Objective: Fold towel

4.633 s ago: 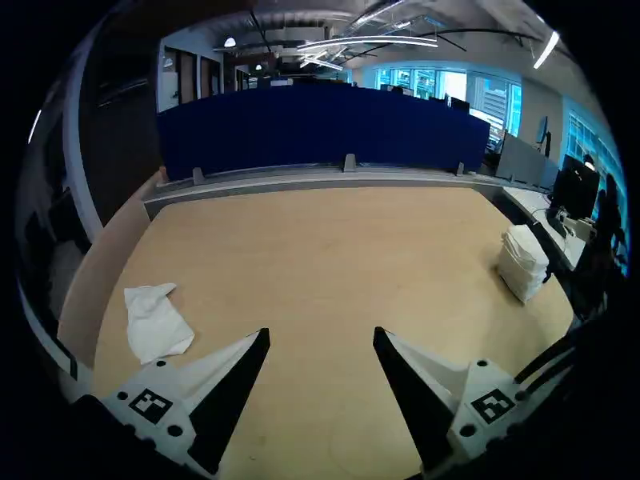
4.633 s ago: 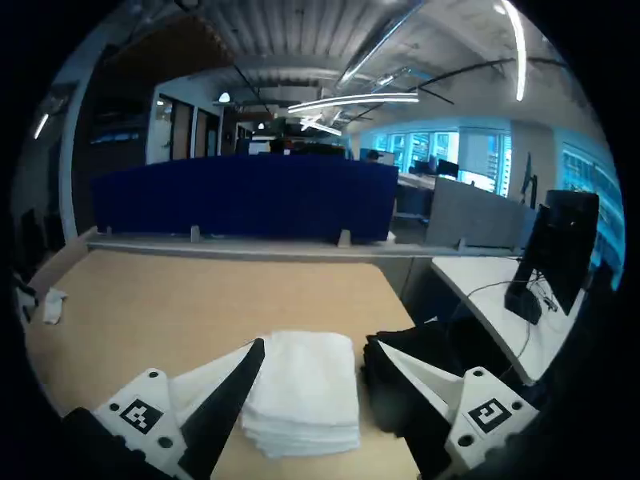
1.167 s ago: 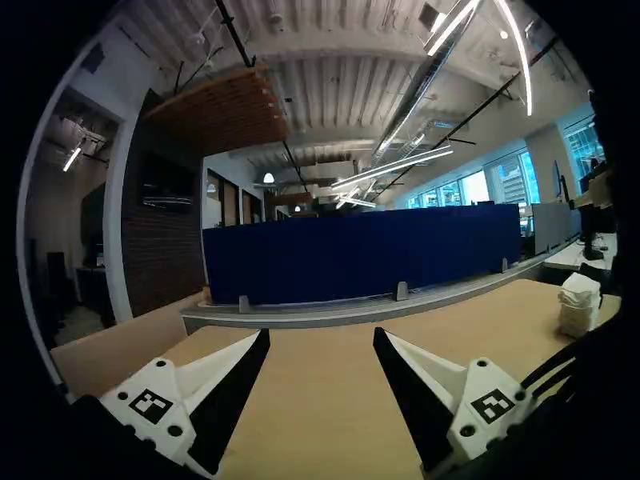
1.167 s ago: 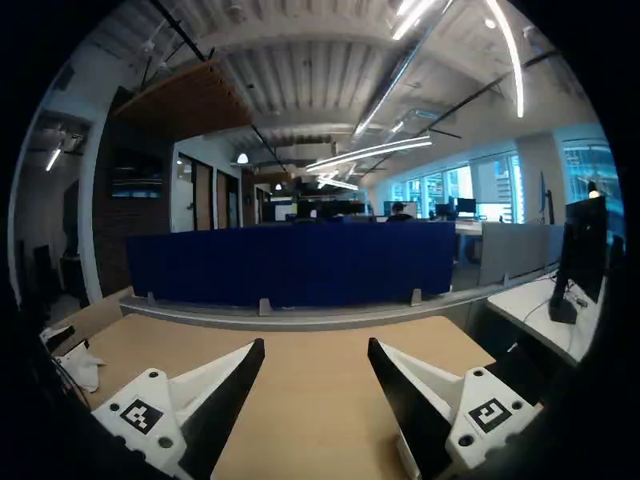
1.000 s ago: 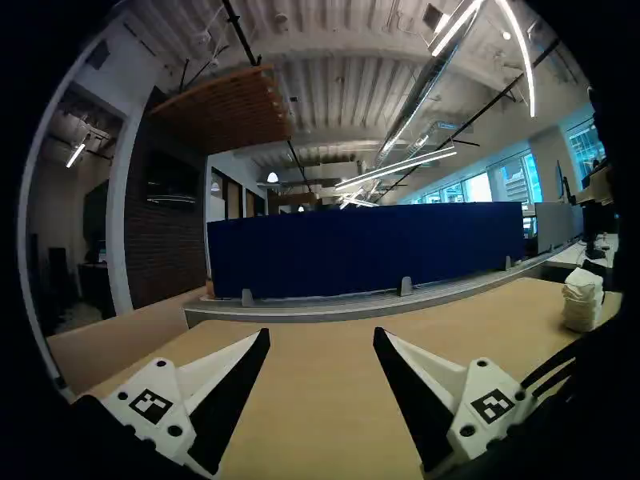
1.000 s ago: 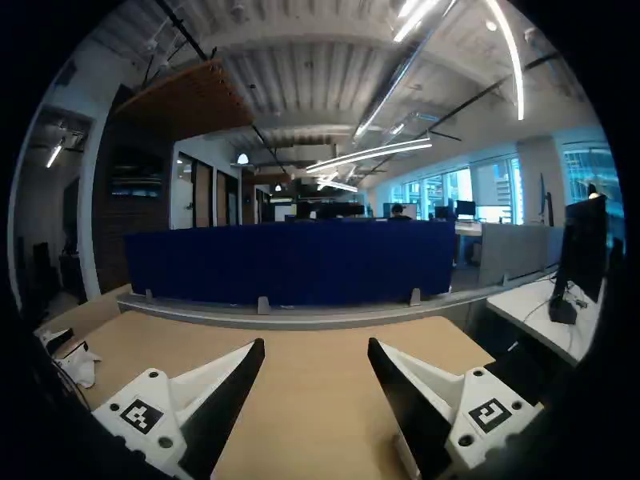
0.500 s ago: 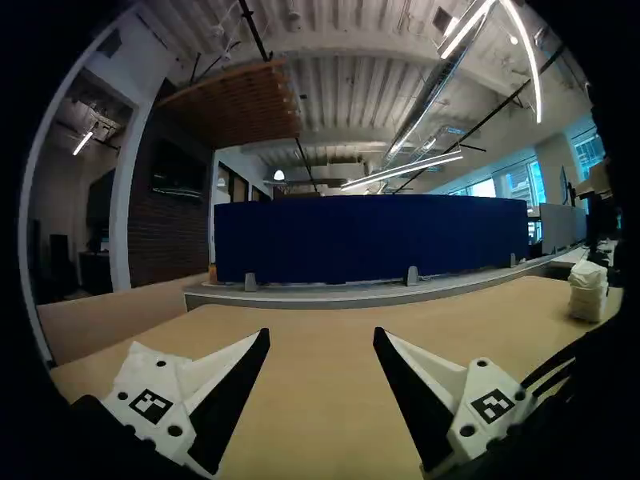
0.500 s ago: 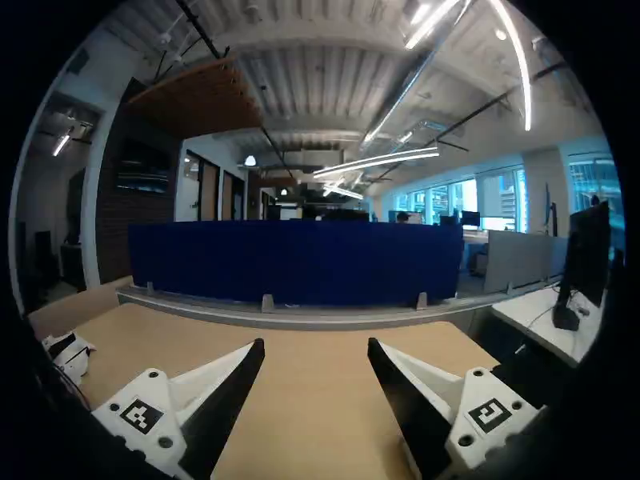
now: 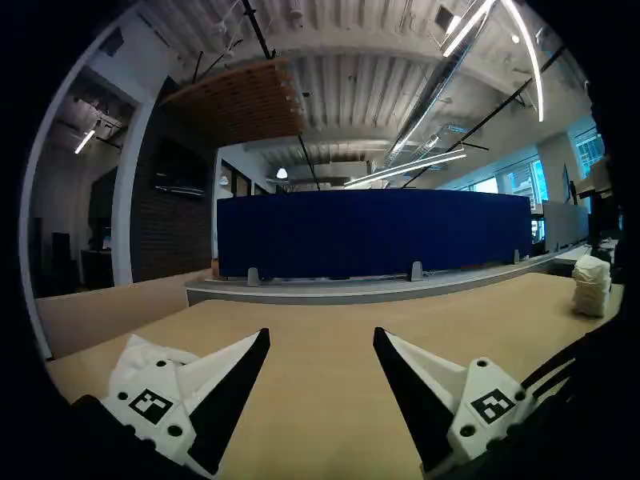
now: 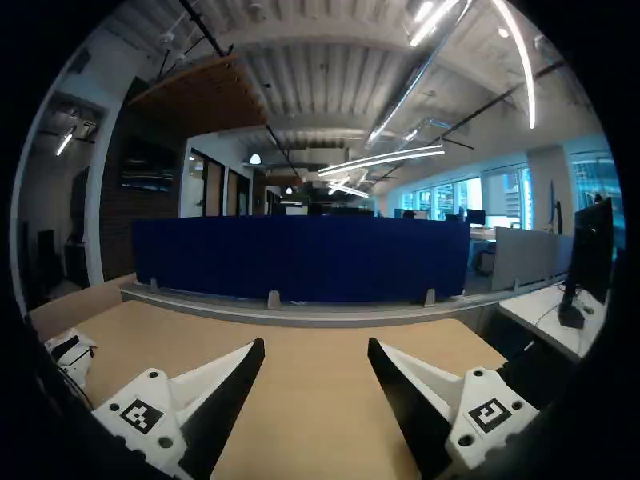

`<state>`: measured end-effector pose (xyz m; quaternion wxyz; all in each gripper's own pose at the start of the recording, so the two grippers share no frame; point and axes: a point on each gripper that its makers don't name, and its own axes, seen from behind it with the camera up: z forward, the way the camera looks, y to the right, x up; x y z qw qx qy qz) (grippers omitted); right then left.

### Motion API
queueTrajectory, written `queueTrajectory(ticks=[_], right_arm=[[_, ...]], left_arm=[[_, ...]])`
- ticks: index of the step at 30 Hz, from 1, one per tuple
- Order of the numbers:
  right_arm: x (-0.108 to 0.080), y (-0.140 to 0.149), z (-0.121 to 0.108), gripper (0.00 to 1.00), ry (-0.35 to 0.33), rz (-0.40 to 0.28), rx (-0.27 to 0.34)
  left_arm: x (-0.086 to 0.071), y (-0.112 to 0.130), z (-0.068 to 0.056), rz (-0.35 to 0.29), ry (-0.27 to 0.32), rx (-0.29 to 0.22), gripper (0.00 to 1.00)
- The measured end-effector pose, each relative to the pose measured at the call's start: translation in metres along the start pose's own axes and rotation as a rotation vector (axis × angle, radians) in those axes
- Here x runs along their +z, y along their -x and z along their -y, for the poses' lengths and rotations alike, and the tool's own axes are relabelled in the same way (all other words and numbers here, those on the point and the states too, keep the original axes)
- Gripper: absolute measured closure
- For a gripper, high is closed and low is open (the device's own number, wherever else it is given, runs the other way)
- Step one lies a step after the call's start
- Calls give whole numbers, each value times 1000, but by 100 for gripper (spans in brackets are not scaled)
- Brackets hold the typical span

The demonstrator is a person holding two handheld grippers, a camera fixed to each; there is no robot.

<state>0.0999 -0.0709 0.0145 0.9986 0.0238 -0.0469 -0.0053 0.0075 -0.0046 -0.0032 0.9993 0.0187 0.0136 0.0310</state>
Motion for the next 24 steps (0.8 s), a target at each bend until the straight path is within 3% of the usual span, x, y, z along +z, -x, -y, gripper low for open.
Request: queueTrajectory(ticks=[6, 24], right_arm=[[1, 2, -2, 0, 1, -2, -4], [8, 0, -17, 0, 11, -13, 9]], left_arm=[[3, 5, 4, 11, -1, -21, 4], [5, 7, 0, 36, 10, -19, 4]])
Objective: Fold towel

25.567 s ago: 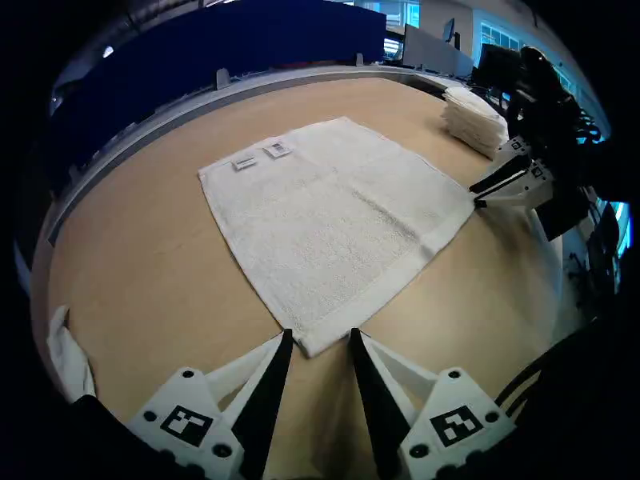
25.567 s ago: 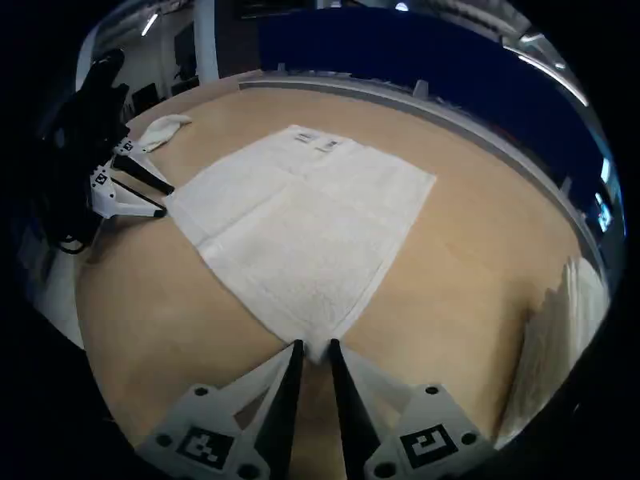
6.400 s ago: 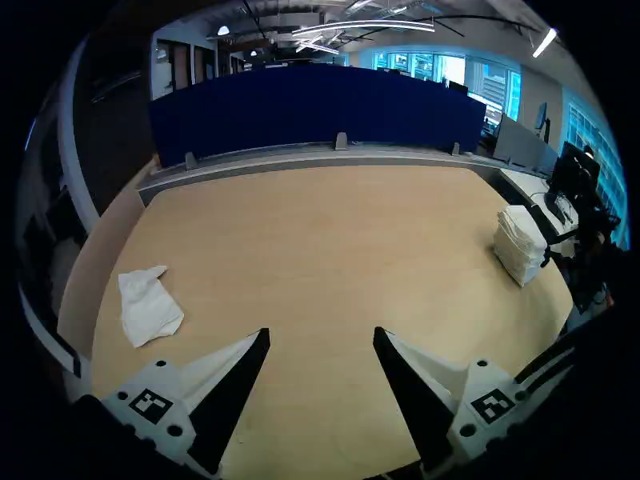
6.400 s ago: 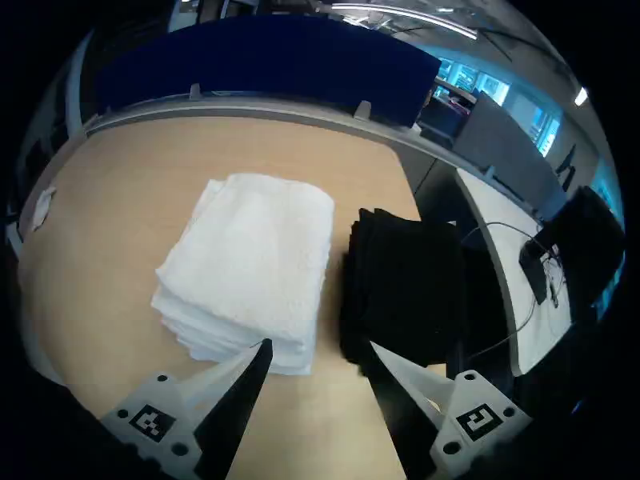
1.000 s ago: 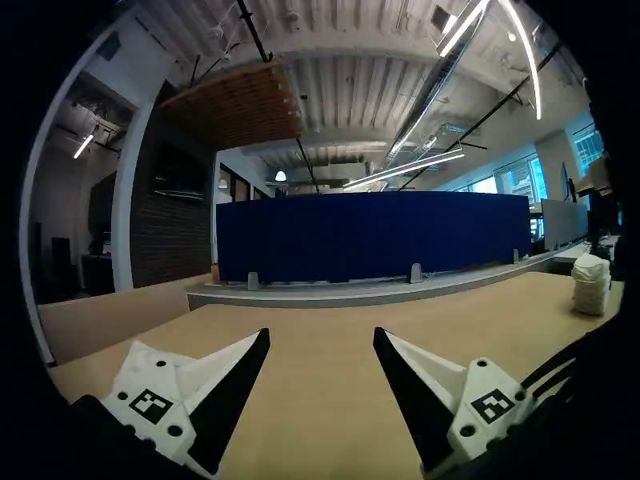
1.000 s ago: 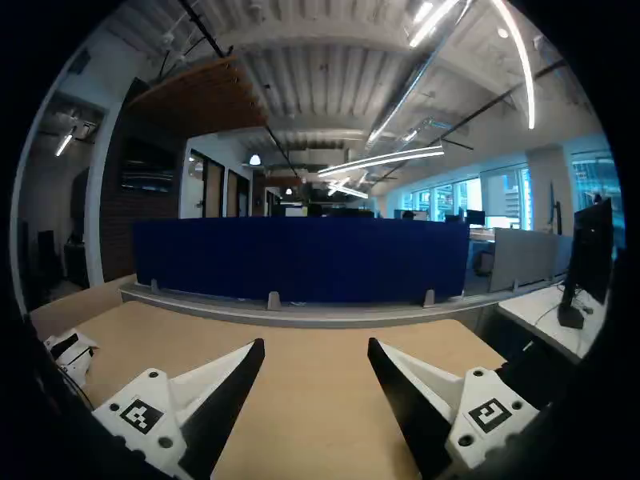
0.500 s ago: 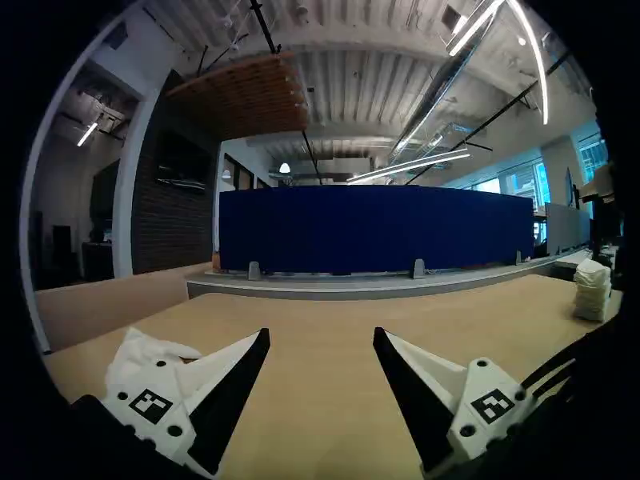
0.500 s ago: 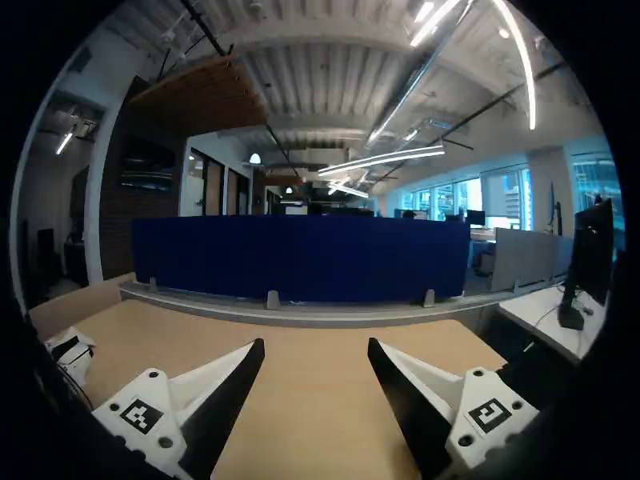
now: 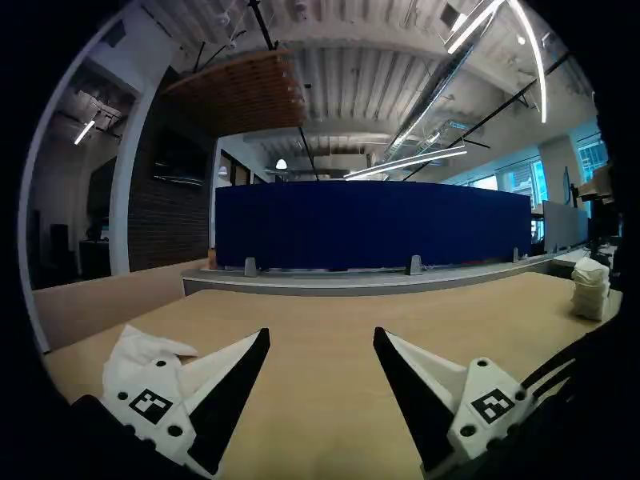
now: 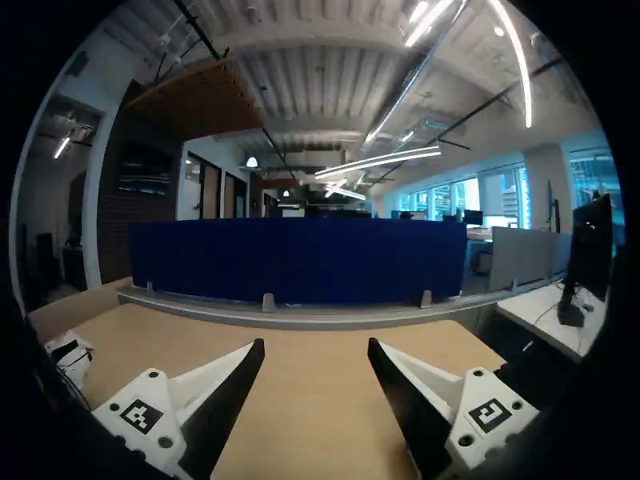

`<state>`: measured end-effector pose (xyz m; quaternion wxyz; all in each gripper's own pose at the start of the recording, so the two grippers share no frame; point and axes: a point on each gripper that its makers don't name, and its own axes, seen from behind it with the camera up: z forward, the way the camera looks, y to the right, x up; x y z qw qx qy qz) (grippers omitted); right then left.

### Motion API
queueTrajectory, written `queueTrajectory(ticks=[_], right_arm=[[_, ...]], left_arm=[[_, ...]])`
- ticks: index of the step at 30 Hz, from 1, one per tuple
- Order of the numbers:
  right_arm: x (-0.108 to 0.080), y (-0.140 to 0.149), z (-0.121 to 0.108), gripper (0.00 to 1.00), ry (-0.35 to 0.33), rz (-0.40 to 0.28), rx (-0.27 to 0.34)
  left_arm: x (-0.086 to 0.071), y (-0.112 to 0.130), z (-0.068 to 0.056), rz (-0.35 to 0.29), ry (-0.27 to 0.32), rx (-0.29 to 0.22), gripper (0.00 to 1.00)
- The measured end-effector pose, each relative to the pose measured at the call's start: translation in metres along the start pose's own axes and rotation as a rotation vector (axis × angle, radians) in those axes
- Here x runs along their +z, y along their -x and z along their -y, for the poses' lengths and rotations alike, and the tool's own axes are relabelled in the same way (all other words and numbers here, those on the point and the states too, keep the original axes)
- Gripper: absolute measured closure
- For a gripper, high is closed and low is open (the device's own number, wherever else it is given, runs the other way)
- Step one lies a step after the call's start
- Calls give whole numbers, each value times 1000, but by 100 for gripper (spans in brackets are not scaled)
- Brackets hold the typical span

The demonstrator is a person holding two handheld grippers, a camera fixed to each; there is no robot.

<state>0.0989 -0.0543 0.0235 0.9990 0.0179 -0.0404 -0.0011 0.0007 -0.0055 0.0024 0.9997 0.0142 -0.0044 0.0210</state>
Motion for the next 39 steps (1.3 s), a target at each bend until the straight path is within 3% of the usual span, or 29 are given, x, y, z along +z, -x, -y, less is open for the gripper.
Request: queueTrajectory(ticks=[18, 27, 39], right_arm=[[0, 29, -21, 0, -16, -27, -19], [1, 65, -44, 0, 5, -42, 28], [2, 121, -55, 0, 0, -49, 60]], left_arm=[[1, 0, 0, 1, 0, 0, 4], [1, 0, -1, 1, 0, 0, 4], [1, 0, 0, 1, 0, 0, 4]])
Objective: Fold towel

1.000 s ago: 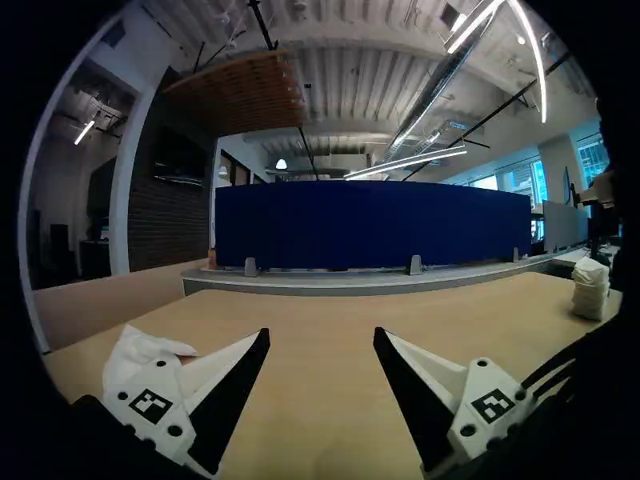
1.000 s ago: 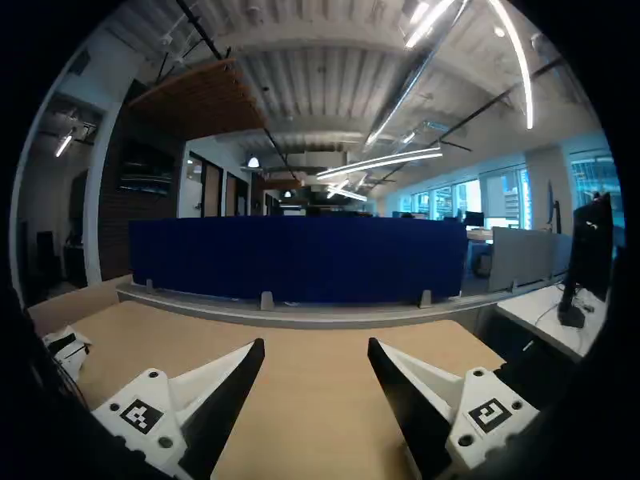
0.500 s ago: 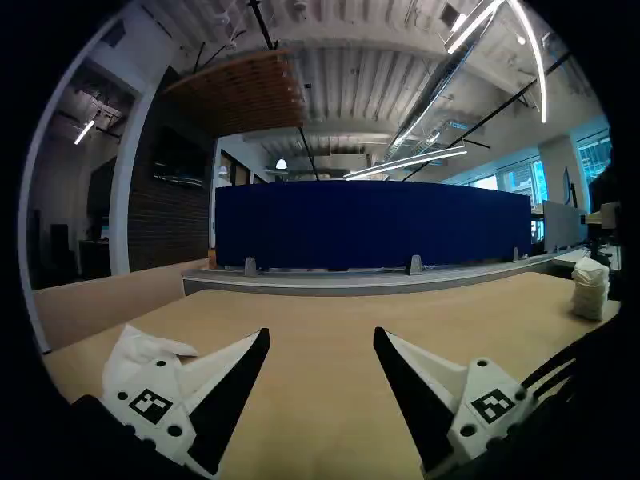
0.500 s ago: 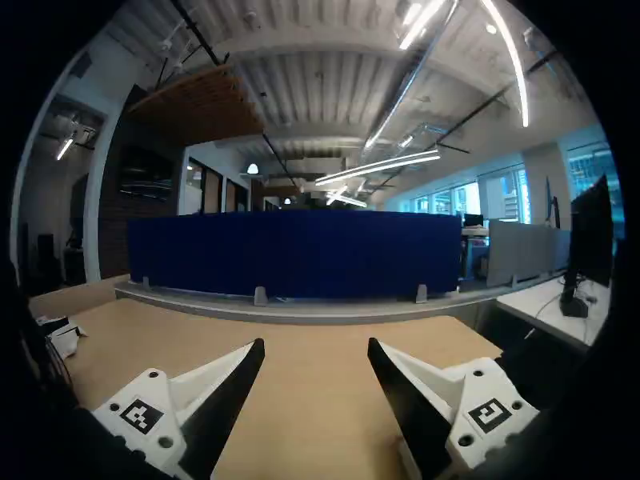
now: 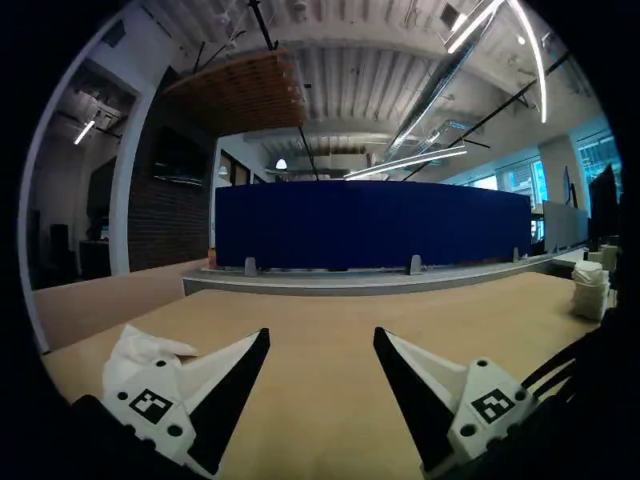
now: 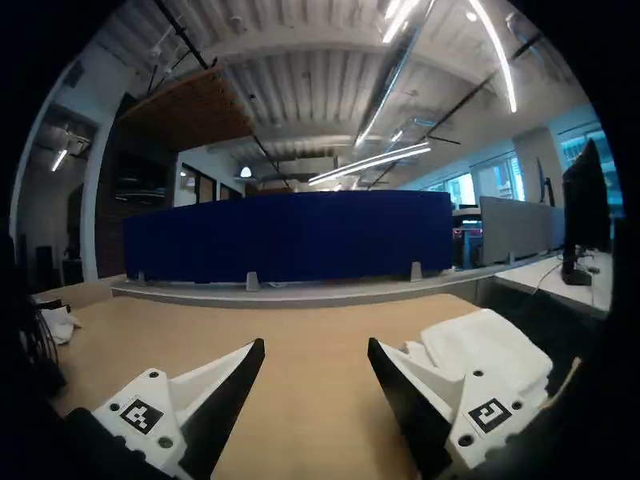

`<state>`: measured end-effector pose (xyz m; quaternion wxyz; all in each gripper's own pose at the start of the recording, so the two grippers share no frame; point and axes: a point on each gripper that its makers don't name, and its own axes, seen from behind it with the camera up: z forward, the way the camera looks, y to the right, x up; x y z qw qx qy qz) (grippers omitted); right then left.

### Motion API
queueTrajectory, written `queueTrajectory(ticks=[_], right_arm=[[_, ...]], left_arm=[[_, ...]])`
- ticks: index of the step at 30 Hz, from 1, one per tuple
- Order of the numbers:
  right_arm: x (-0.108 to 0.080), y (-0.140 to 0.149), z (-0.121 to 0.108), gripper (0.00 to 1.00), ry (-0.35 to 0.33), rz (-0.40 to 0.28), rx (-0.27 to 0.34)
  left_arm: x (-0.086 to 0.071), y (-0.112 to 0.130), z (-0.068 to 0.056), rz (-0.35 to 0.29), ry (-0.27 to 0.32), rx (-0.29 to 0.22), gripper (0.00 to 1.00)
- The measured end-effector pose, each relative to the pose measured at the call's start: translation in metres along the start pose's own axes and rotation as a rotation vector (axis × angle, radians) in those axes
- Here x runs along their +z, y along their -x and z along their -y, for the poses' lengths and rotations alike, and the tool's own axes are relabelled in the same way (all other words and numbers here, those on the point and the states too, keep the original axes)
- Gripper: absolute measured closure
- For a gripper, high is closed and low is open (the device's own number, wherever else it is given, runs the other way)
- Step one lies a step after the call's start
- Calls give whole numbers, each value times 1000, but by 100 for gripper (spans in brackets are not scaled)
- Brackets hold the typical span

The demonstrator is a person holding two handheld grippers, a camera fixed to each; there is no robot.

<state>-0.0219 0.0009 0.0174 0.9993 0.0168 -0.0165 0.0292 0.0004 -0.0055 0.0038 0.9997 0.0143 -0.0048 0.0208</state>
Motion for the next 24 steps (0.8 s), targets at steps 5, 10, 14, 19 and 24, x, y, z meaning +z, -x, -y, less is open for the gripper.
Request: queueTrajectory(ticks=[5, 10, 14, 19, 24], right_arm=[[1, 7, -3, 0, -4, -5, 23], [4, 15, -6, 0, 9, -8, 16], [6, 22, -7, 0, 14, -3, 4], [8, 24, -2, 0, 5, -10, -4], [8, 25, -1, 0, 0, -16, -12]], left_arm=[[0, 0, 0, 0, 0, 0, 4], [0, 0, 0, 0, 0, 0, 4], [0, 0, 1, 0, 0, 0, 4], [0, 0, 1, 0, 0, 0, 4], [1, 0, 1, 0, 0, 0, 4]])
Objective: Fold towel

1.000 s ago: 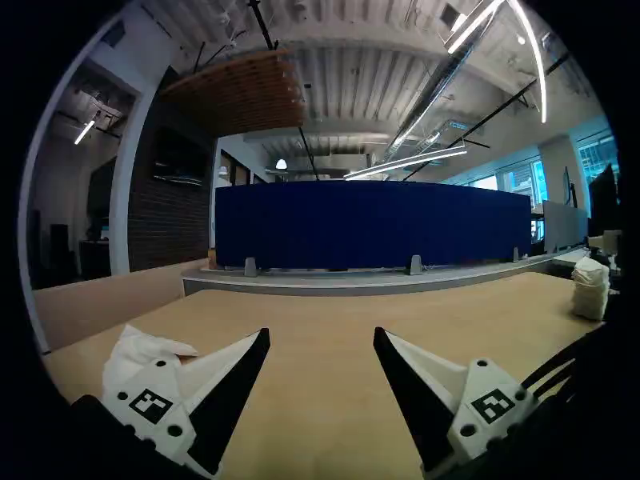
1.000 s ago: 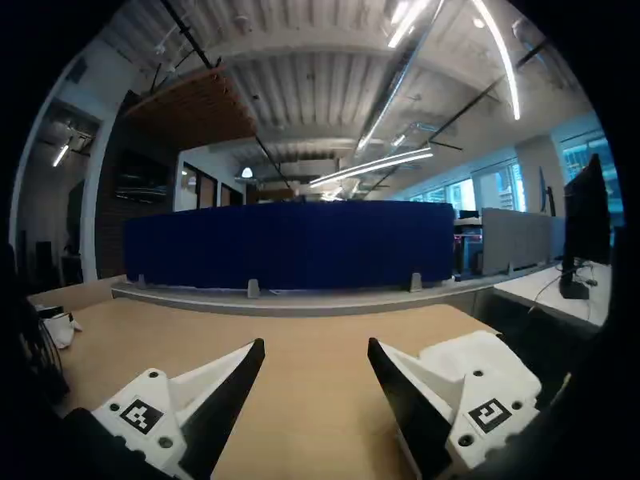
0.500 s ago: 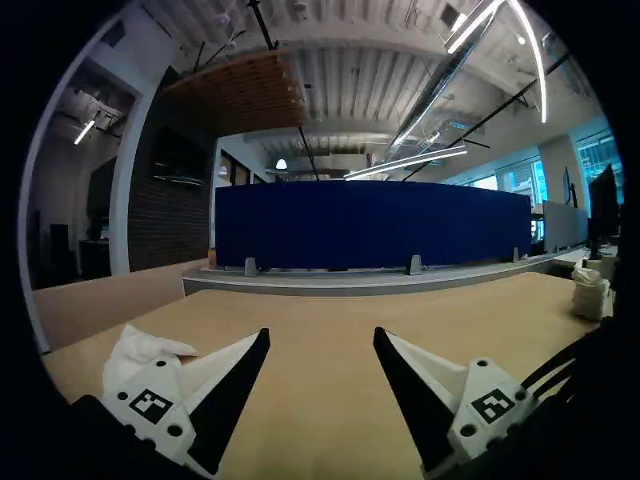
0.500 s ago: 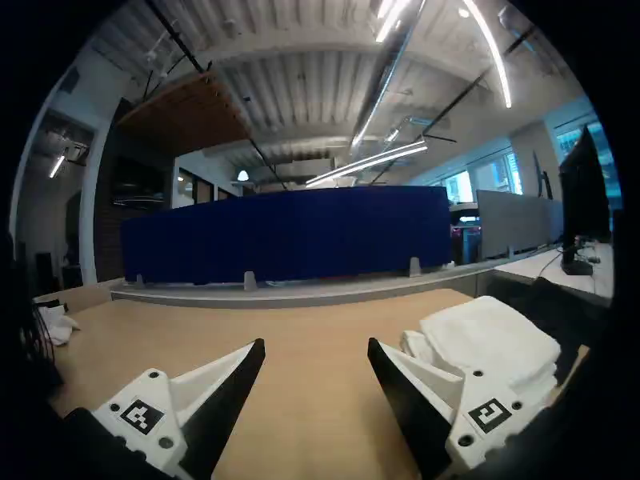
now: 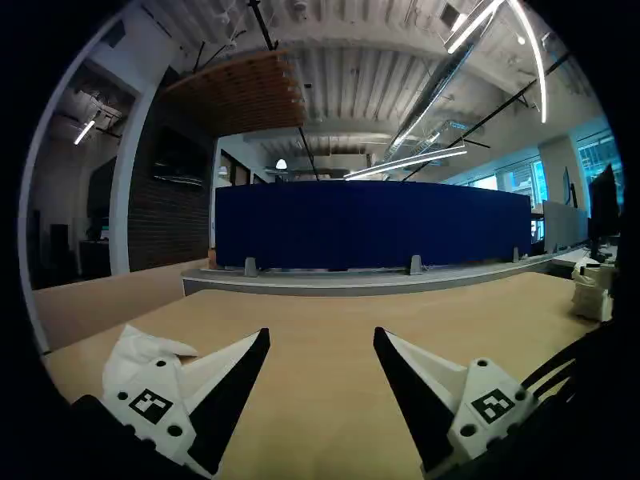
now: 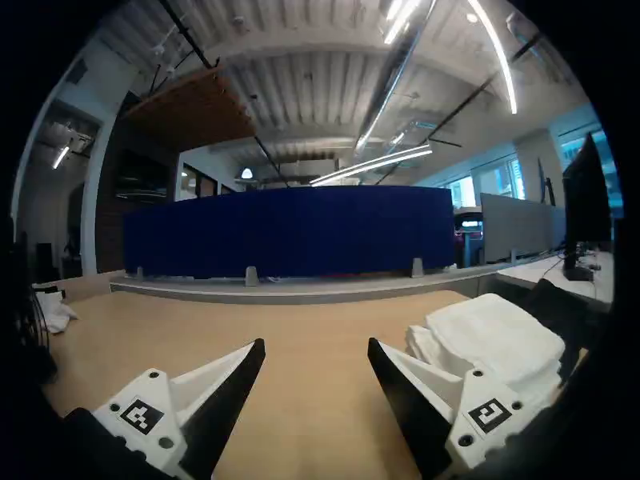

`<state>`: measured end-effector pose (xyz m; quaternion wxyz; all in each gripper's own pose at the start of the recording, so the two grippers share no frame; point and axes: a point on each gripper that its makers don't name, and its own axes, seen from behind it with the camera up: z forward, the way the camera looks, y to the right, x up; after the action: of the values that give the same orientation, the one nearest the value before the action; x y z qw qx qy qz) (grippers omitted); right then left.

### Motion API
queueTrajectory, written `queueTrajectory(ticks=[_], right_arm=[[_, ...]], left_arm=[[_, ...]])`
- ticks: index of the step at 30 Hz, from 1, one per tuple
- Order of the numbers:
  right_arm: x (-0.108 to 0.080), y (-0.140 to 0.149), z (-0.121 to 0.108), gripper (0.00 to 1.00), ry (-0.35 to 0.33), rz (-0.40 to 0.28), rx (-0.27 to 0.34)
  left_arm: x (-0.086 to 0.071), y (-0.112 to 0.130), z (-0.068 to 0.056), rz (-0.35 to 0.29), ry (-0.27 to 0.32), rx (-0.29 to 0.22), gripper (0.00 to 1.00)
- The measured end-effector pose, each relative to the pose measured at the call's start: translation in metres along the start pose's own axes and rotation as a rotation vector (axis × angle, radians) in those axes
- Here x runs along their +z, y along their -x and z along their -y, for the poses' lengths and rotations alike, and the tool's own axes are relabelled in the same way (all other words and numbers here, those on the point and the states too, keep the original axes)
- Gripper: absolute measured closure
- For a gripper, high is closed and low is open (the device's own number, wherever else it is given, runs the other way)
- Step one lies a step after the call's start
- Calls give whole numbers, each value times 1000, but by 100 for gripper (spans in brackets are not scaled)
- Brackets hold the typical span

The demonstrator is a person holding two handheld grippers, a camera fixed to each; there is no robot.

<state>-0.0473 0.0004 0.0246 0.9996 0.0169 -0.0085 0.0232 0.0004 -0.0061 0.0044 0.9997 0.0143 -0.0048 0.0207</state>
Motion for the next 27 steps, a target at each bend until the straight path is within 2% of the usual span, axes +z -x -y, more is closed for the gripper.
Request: queueTrajectory(ticks=[9, 27], right_arm=[[-2, -2, -2, 0, 6, -15, 0], [-7, -1, 1, 0, 12, -22, -39]], left_arm=[[0, 0, 0, 0, 0, 0, 4], [1, 0, 0, 0, 0, 0, 4]])
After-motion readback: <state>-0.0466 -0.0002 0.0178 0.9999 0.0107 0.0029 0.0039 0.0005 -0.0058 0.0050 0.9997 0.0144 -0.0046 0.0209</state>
